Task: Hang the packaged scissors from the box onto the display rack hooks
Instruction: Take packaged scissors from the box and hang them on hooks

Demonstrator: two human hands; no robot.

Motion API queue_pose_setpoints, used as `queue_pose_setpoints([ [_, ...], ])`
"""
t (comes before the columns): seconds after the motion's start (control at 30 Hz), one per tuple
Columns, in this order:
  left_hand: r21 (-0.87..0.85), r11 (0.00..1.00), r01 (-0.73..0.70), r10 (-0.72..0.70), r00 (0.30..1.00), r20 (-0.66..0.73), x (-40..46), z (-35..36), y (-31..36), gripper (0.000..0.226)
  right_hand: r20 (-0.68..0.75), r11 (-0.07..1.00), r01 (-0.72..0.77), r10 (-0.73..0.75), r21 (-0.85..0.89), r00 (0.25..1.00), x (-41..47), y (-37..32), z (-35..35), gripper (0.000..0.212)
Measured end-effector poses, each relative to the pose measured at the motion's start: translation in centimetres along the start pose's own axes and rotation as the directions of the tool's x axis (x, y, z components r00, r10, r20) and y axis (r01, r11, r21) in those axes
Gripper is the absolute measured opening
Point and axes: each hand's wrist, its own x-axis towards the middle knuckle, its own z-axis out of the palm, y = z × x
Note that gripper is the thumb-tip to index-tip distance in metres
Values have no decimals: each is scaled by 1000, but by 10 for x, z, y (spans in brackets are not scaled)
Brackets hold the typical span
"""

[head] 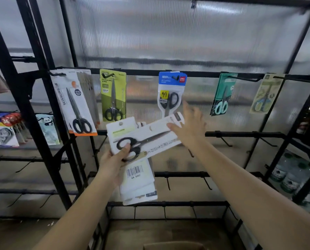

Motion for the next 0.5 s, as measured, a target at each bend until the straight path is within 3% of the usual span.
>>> queue_pose_setpoints([
  [0.03, -9, 999, -41, 41, 999, -12, 1, -3, 0, 30, 10, 957, -130, 132, 259, 991, 1, 4, 1, 78],
  [0.07, -6, 997, -81, 81, 997, -21, 1, -5, 0, 30, 79, 837, -233, 224, 495, 971, 1, 7, 4, 72],
  [0.13, 13, 991, -133, 134, 991, -23, 2, -8, 0, 35, 195, 589, -329, 280, 738, 940, 0, 10, 8, 45],
  [0.3, -24, 990, -137, 137, 990, -16, 1, -7, 1, 24, 63, 504, -209, 291, 838, 955, -3, 3, 13, 10],
  [0.5, -40, 990, -137, 135, 989, -59, 3, -8, 1, 16, 107, 534, -205, 208, 820, 972, -8, 3, 10, 8],
])
